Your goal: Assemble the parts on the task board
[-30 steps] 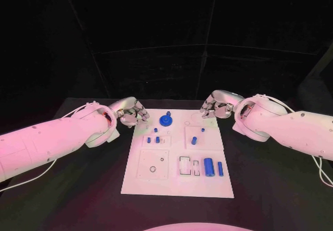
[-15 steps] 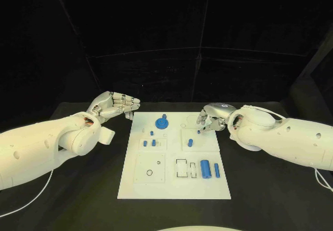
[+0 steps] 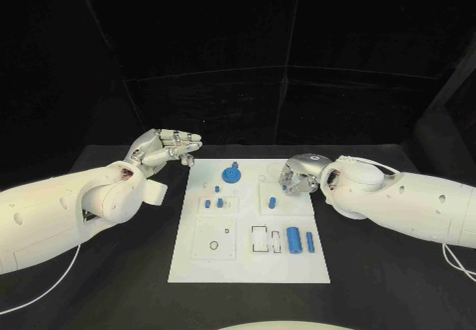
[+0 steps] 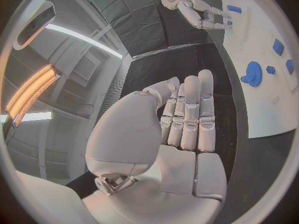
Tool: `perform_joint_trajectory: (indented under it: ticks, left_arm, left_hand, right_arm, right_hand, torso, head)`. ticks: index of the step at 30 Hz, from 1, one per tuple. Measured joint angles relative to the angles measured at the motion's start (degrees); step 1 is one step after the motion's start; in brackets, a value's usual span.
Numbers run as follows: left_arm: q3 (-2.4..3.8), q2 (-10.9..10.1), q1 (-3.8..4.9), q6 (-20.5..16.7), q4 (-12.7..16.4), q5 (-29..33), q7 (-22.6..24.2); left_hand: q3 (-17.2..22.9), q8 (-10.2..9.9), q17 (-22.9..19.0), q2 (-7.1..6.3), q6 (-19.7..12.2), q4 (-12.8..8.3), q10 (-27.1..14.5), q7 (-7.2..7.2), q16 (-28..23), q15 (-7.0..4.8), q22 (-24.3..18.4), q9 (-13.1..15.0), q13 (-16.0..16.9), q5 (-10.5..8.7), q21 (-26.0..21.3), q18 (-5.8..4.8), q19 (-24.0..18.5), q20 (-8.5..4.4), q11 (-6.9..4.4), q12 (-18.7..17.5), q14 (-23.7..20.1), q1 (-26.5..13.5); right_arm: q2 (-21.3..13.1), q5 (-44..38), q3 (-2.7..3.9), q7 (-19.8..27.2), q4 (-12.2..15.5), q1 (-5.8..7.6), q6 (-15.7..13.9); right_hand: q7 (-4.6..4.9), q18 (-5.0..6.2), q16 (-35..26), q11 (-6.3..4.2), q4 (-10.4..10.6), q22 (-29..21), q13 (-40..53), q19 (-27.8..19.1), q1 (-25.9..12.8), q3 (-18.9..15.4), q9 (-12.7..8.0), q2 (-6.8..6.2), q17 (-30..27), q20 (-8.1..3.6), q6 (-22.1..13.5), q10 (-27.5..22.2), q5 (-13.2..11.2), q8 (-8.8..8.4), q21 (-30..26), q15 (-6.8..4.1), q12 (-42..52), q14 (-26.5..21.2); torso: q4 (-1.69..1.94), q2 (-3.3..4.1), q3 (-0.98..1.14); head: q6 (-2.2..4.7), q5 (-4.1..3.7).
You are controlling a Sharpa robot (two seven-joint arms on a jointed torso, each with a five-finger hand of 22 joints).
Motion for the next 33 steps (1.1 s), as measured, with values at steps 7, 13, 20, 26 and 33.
perform_joint_trajectory:
  ticks: [7,13,20,26,33]
  left_arm:
    - [0.0,-0.1,-0.04,0.4,0.2,0.9,0.2]
    - [0.0,0.0,-0.05,0.5,0.2,1.2,0.2]
    - [-0.01,0.0,-0.06,0.6,0.2,1.3,0.2]
    - [-0.01,0.0,-0.06,0.7,0.1,1.4,0.1]
    - [-0.01,0.0,-0.07,0.7,0.1,1.5,0.1]
  left_hand:
    - [0.0,0.0,-0.1,0.0,0.0,0.0,0.0,-0.01,0.0,0.0,-0.1,0.0,0.0,0.04,0.0,0.63,0.0,0.0,0.0,0.2,0.0,0.0]
    - [-0.2,0.0,-0.1,0.0,0.0,-0.2,0.0,-0.01,0.0,0.0,-0.1,0.0,0.0,0.19,0.0,0.63,-0.2,0.16,0.0,0.2,0.0,0.0]
    - [-0.3,0.0,-0.2,0.0,0.0,0.0,0.0,-0.01,0.0,0.0,-0.1,0.0,0.0,0.19,0.0,0.63,-0.2,0.16,0.0,0.2,0.0,0.0]
    - [-0.3,0.0,-0.2,0.0,0.0,0.0,0.0,-0.02,0.0,0.0,-0.1,0.0,0.0,0.19,0.0,0.61,-0.2,0.16,0.0,0.2,0.0,0.0]
    - [-0.5,0.0,-0.4,0.0,-0.2,-0.2,0.0,0.19,0.0,0.01,-0.1,-0.1,0.0,0.19,0.0,0.56,-0.2,0.16,0.0,0.2,0.0,0.0]
  right_arm:
    - [0.6,-0.4,0.09,0.0,-0.6,-0.18,0.8]
    - [1.0,-0.6,0.15,0.0,-0.9,-0.09,1.1]
    - [1.3,-0.8,0.24,0.0,-1.1,0.0,1.7]
    - [1.4,-1.2,0.27,-0.4,-1.0,0.04,2.0]
    - [1.4,-1.9,0.19,-1.1,-0.5,-0.06,1.8]
  right_hand:
    - [-0.37,0.0,0.7,-0.57,-0.2,1.1,-2.0,0.2,1.6,2.9,0.2,0.74,0.3,0.18,1.7,2.3,-0.2,0.0,0.9,0.0,0.0,0.0]
    - [-1.03,-0.97,1.0,-1.33,-0.1,2.0,-4.0,0.7,2.1,6.7,0.2,1.22,0.1,-0.33,3.1,4.4,-0.8,0.33,1.6,-0.54,-1.0,0.1]
    - [-1.14,-0.96,1.3,-1.47,-0.4,3.1,-5.9,1.0,1.6,10.9,0.2,0.74,0.0,-0.55,5.2,6.6,-0.9,0.33,2.3,-0.54,-1.6,0.1]
    - [-1.34,-0.95,1.5,-1.8,-1.0,4.5,-6.5,1.6,1.0,13.7,0.2,0.15,-0.3,-0.84,6.7,8.3,-1.1,0.35,3.1,-0.54,-2.0,0.1]
    - [-1.18,-0.95,1.5,-1.95,-2.1,5.4,-7.1,2.0,-0.7,17.4,0.3,-1.54,-0.7,-0.85,7.3,9.6,-1.4,0.38,3.8,-0.74,-3.3,-0.1]
  torso:
    - [-0.03,-0.01,0.01]
    - [-0.03,0.01,0.04]
    - [-0.02,0.06,0.04]
    - [0.0,0.05,0.04]
    - [0.01,-0.01,0.03]
  head:
    - [-0.28,0.07]
    - [-0.54,0.16]
    - [-0.79,0.05]
    - [-0.93,-0.13]
    - [-0.99,-0.24]
